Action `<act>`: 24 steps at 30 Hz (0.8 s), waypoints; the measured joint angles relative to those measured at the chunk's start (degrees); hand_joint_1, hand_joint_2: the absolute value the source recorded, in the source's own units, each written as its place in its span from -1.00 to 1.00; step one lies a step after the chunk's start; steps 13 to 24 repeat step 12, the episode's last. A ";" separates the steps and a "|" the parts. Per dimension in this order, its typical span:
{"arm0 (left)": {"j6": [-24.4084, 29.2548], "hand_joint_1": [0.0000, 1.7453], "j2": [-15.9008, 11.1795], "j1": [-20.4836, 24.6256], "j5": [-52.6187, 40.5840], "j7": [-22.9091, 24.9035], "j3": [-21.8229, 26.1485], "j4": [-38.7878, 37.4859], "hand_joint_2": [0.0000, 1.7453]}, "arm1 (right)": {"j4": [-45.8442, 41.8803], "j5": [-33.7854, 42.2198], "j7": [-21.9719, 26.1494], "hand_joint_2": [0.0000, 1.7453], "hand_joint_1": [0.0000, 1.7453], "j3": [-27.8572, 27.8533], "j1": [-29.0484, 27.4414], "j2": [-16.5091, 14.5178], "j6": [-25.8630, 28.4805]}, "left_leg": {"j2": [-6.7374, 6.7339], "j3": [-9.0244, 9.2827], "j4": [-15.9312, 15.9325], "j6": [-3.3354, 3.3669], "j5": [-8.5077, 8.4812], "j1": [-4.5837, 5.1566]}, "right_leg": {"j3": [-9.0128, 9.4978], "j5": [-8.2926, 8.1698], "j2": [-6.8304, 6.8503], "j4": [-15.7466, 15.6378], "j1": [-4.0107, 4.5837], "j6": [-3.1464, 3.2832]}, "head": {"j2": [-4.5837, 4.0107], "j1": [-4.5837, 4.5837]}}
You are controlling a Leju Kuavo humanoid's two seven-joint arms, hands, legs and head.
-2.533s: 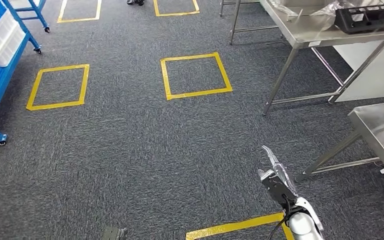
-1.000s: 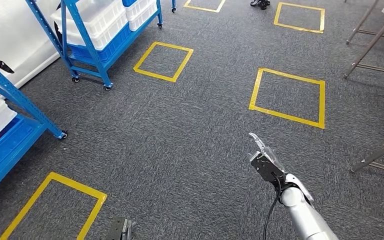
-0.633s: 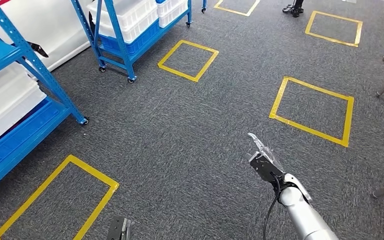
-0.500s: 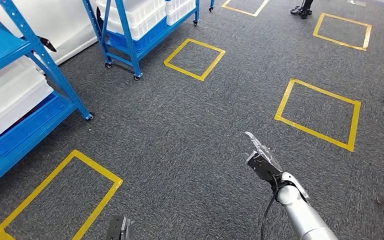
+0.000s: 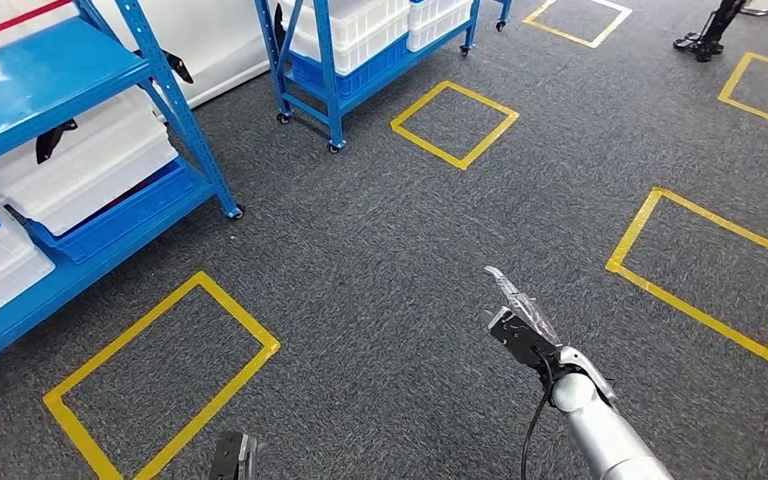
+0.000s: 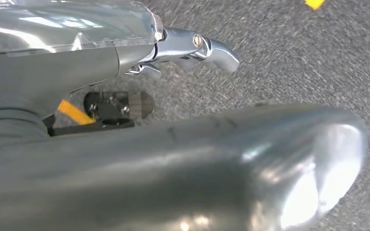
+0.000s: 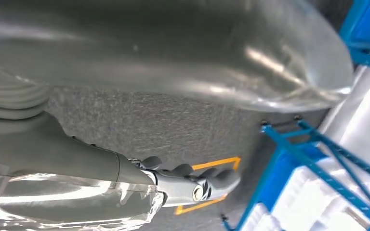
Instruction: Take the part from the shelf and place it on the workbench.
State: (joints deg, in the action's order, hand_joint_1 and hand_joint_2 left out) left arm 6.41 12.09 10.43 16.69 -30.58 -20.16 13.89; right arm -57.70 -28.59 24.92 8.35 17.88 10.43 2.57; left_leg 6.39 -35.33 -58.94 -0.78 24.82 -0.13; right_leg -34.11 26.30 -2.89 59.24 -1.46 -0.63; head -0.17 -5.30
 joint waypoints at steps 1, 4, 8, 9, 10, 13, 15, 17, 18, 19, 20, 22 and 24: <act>0.18 -1.00 -0.13 -0.10 0.11 0.02 0.16 -0.01 -1.00 | -0.31 0.06 0.01 -1.00 -1.00 0.09 -0.06 -0.12 0.13 | -1.60 -0.72 -1.56 -0.28 1.02 0.10 | 0.14 -0.06 0.75 -0.23 -0.03 0.40 | 0.00 -0.02; 0.44 -1.00 -0.52 -0.31 0.17 0.18 0.73 -0.01 -1.00 | -0.64 0.54 -0.06 -1.00 -1.00 0.14 -0.57 -0.24 0.22 | -5.49 -5.57 -11.94 -0.76 6.23 0.05 | 0.36 0.12 3.28 -0.43 0.33 1.16 | 0.00 -0.03; 0.49 -1.00 -1.13 -1.07 0.20 0.52 1.23 -0.03 -1.00 | -0.67 1.07 -0.07 -1.00 -1.00 0.12 -0.88 -0.22 -0.01 | -6.61 -4.73 -10.74 -0.85 3.69 -0.16 | 0.72 0.47 6.28 -0.37 0.49 1.10 | 0.00 -0.03; 0.49 -1.00 -1.20 -1.05 0.19 0.55 1.28 -0.03 -1.00 | -0.71 1.16 -0.05 -1.00 -1.00 0.08 -0.87 -0.20 -0.08 | -7.83 -2.43 -6.36 -0.63 1.99 -0.01 | 0.94 0.63 6.92 -0.36 0.56 0.92 | 0.00 -0.03; 0.49 -1.00 -1.24 -0.96 0.16 0.58 1.32 -0.03 -1.00 | -0.77 1.25 -0.04 -1.00 -1.00 0.02 -0.85 -0.16 -0.17 | -8.81 -0.52 -2.67 -0.27 0.71 0.21 | 1.14 0.81 7.53 -0.32 0.70 0.70 | 0.00 -0.03; 0.50 -1.00 -1.26 -0.79 0.09 0.66 1.34 -0.03 -1.00 | -0.93 1.36 -0.01 -1.00 -1.00 -0.09 -0.81 -0.09 -0.41 | -10.12 1.10 0.59 0.30 0.11 0.59 | 1.33 1.03 8.36 -0.28 0.97 0.34 | 0.00 -0.03; 0.50 -1.00 -1.26 -0.79 0.09 0.66 1.34 -0.03 -1.00 | -0.93 1.36 -0.01 -1.00 -1.00 -0.09 -0.81 -0.09 -0.41 | -10.12 1.10 0.59 0.30 0.11 0.59 | 1.33 1.03 8.36 -0.28 0.97 0.34 | 0.00 -0.03; 0.50 -1.00 -1.26 -0.79 0.09 0.66 1.34 -0.03 -1.00 | -0.93 1.36 -0.01 -1.00 -1.00 -0.09 -0.81 -0.09 -0.41 | -10.12 1.10 0.59 0.30 0.11 0.59 | 1.33 1.03 8.36 -0.28 0.97 0.34 | 0.00 -0.03; 0.50 -1.00 -1.26 -0.79 0.09 0.66 1.34 -0.03 -1.00 | -0.93 1.36 -0.01 -1.00 -1.00 -0.09 -0.81 -0.09 -0.41 | -10.12 1.10 0.59 0.30 0.11 0.59 | 1.33 1.03 8.36 -0.28 0.97 0.34 | 0.00 -0.03; 0.50 -1.00 -1.26 -0.79 0.09 0.66 1.34 -0.03 -1.00 | -0.93 1.36 -0.01 -1.00 -1.00 -0.09 -0.81 -0.09 -0.41 | -10.12 1.10 0.59 0.30 0.11 0.59 | 1.33 1.03 8.36 -0.28 0.97 0.34 | 0.00 -0.03; 0.50 -1.00 -1.26 -0.79 0.09 0.66 1.34 -0.03 -1.00 | -0.93 1.36 -0.01 -1.00 -1.00 -0.09 -0.81 -0.09 -0.41 | -10.12 1.10 0.59 0.30 0.11 0.59 | 1.33 1.03 8.36 -0.28 0.97 0.34 | 0.00 -0.03; 0.50 -1.00 -1.26 -0.79 0.09 0.66 1.34 -0.03 -1.00 | -0.93 1.36 -0.01 -1.00 -1.00 -0.09 -0.81 -0.09 -0.41 | -10.12 1.10 0.59 0.30 0.11 0.59 | 1.33 1.03 8.36 -0.28 0.97 0.34 | 0.00 -0.03; 0.50 -1.00 -1.26 -0.79 0.09 0.66 1.34 -0.03 -1.00 | -0.93 1.36 -0.01 -1.00 -1.00 -0.09 -0.81 -0.09 -0.41 | -10.12 1.10 0.59 0.30 0.11 0.59 | 1.33 1.03 8.36 -0.28 0.97 0.34 | 0.00 -0.03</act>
